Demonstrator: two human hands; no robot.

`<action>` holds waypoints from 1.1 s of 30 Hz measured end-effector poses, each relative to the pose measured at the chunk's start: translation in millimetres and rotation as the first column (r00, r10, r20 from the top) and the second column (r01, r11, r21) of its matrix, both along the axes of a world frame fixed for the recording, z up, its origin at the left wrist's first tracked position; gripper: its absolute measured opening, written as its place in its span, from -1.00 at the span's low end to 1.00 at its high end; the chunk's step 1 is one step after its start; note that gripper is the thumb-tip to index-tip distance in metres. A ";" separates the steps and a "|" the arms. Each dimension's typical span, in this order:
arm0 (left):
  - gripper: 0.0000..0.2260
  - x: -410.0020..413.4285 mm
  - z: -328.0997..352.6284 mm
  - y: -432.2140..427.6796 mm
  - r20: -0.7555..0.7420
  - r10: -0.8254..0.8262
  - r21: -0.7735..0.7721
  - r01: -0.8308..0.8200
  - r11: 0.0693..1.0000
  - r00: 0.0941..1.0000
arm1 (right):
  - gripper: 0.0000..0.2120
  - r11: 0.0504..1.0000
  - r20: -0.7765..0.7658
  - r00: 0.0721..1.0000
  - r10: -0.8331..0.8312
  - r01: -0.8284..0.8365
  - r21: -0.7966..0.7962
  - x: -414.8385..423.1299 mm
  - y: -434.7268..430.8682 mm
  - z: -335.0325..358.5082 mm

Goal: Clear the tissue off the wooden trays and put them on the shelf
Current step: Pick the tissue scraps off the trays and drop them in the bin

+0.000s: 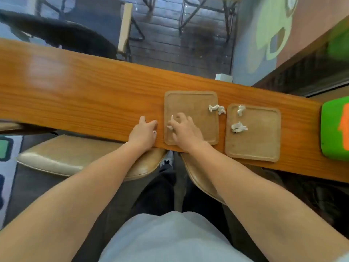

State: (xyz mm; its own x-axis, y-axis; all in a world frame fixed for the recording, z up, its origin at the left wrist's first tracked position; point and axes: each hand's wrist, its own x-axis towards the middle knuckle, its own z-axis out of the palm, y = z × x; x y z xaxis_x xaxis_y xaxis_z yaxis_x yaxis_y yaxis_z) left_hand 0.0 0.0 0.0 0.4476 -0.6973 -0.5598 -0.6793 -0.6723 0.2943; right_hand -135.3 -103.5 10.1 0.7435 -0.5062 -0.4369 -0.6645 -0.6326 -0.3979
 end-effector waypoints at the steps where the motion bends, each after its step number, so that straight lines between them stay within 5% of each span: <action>1: -0.88 1.3 -0.3 -2.5 -0.005 -0.020 0.012 0.020 1.000 1.000 | -0.71 0.999 -0.032 0.999 0.042 -0.043 -0.007 2.3 0.4 -2.1; 6: -0.86 12.8 -2.3 -13.2 -0.103 -0.076 0.102 0.087 0.991 0.992 | -0.89 0.983 -0.080 0.992 -0.097 0.108 0.148 -11.1 -1.0 -0.6; 14: -0.82 11.7 29.8 -53.5 -0.104 -0.254 0.143 0.267 0.953 0.962 | -0.75 0.937 -0.136 0.930 -0.342 0.349 0.027 -59.1 -41.9 54.7; 27: -0.83 -49.6 50.3 -146.2 0.036 -0.554 0.059 0.552 0.832 0.832 | -0.67 0.721 -0.044 0.720 -0.693 0.692 -0.032 -138.0 -51.1 63.9; 33: -0.55 -80.9 40.9 -164.8 0.055 -0.606 0.043 0.605 0.795 0.793 | -0.65 0.669 -0.072 0.667 -0.742 0.743 -0.013 -164.7 -55.6 60.3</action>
